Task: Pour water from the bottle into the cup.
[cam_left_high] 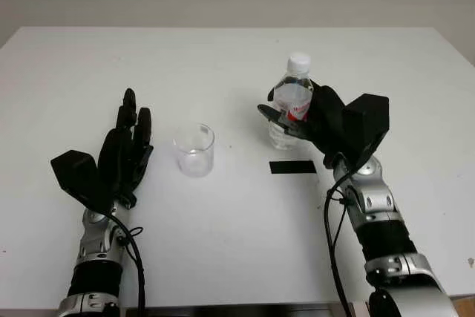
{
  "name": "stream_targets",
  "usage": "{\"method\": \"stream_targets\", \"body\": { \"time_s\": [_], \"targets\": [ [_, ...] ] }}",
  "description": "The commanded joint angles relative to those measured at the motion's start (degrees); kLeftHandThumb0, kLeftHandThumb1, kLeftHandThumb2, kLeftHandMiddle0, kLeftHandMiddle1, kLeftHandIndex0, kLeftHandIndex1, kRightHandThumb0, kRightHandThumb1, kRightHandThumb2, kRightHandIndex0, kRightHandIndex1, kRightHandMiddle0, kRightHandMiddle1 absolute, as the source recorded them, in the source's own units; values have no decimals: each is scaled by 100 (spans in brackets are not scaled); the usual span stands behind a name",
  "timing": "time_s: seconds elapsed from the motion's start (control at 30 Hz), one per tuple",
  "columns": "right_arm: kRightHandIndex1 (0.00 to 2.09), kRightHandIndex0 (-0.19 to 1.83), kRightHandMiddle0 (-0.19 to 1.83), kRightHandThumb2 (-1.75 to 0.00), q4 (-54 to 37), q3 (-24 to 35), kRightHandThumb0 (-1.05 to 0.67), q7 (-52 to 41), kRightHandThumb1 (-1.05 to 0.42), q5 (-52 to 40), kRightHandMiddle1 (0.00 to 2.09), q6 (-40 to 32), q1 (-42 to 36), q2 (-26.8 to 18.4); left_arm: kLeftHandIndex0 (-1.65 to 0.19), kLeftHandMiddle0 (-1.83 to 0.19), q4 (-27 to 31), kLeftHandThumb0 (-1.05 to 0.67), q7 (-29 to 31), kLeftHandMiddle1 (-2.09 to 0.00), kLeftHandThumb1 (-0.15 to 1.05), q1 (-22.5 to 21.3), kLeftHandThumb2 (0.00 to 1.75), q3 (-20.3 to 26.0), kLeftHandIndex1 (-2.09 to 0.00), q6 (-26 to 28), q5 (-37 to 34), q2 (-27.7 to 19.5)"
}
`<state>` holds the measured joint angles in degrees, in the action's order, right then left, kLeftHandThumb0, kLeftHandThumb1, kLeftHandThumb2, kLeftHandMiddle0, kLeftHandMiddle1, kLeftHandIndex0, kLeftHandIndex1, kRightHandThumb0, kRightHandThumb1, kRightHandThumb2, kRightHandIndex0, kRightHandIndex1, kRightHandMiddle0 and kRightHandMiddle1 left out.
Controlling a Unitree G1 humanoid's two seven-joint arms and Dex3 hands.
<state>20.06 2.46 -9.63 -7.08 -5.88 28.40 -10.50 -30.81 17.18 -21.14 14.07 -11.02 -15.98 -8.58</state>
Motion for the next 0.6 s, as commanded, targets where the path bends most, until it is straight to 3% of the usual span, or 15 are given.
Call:
{"method": "stream_targets", "body": {
  "time_s": [0.0, 0.23, 0.57],
  "targets": [
    [209, 142, 101, -39, -267, 126, -38, 102, -105, -91, 209, -246, -69, 91, 19, 18, -74, -77, 8, -5, 105, 199, 46, -31, -3, 103, -5, 62],
    [209, 148, 106, -39, -760, 204, -38, 341, -105, -6, 209, -960, -193, 52, 19, 19, 11, -75, 37, -5, 105, 279, 46, -21, -3, 56, -8, 55],
    [209, 143, 104, -37, -633, 128, -37, 367, -105, 239, 209, -895, -154, 77, 19, 19, 121, -76, -4, -5, 105, 309, 45, -28, -4, 154, 8, 46]
  ]
}}
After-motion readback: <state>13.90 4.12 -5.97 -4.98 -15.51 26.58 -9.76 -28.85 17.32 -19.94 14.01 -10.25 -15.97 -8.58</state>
